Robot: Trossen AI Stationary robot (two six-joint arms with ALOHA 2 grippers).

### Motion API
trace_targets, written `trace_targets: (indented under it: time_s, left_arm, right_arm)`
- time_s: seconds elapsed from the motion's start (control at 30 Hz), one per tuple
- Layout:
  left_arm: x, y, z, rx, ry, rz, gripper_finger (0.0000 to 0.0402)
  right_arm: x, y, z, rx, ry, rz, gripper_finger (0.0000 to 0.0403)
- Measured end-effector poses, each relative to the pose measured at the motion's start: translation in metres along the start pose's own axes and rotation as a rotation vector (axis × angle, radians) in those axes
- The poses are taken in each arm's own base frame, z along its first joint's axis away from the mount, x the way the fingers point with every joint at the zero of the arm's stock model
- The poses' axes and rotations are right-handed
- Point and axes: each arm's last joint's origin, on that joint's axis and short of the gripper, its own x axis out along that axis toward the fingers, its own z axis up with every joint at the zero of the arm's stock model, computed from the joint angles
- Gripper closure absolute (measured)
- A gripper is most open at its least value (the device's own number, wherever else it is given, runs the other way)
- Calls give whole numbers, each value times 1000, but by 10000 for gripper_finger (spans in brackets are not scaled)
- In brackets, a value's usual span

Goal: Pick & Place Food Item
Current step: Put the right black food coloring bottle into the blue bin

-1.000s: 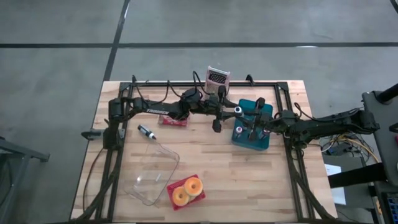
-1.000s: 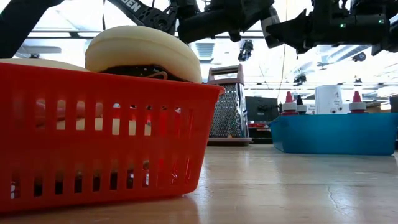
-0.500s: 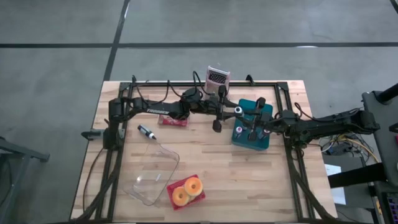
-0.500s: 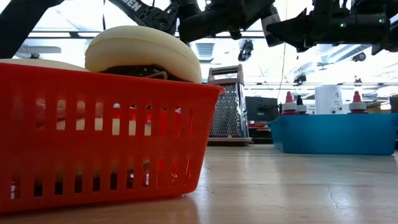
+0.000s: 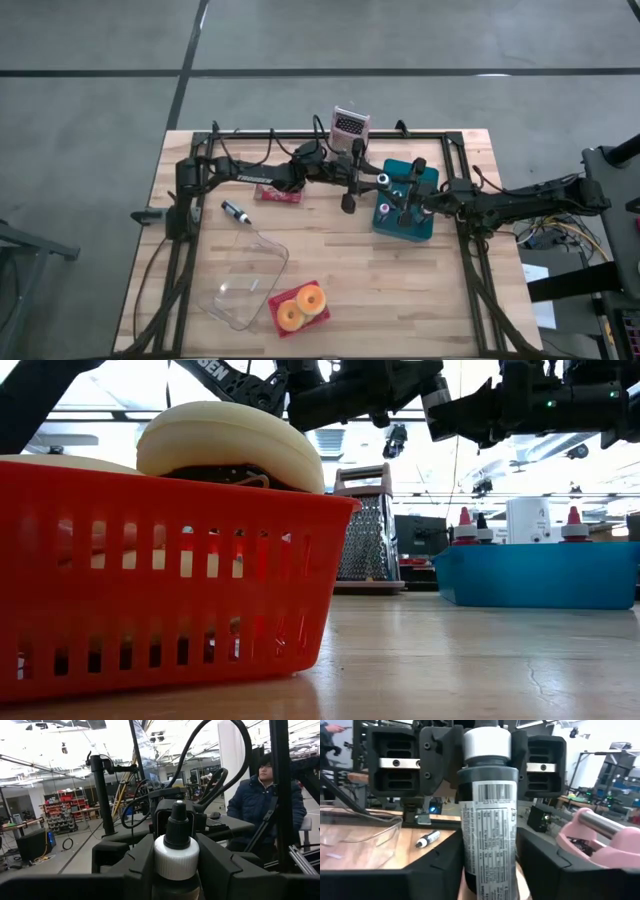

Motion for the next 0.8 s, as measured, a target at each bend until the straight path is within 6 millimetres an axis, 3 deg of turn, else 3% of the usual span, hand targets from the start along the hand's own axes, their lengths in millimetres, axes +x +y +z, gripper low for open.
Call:
trace_targets:
  time_s: [0.37, 0.8]
  left_arm:
    - [0, 0, -3, 1, 27, -9, 289]
    - [-1, 2, -5, -19, 55, -16, 289]
  right_arm:
    - [-1, 0, -14, -2, 152, -51, 142]
    - [-12, 13, -27, 25, 321, -86, 149]
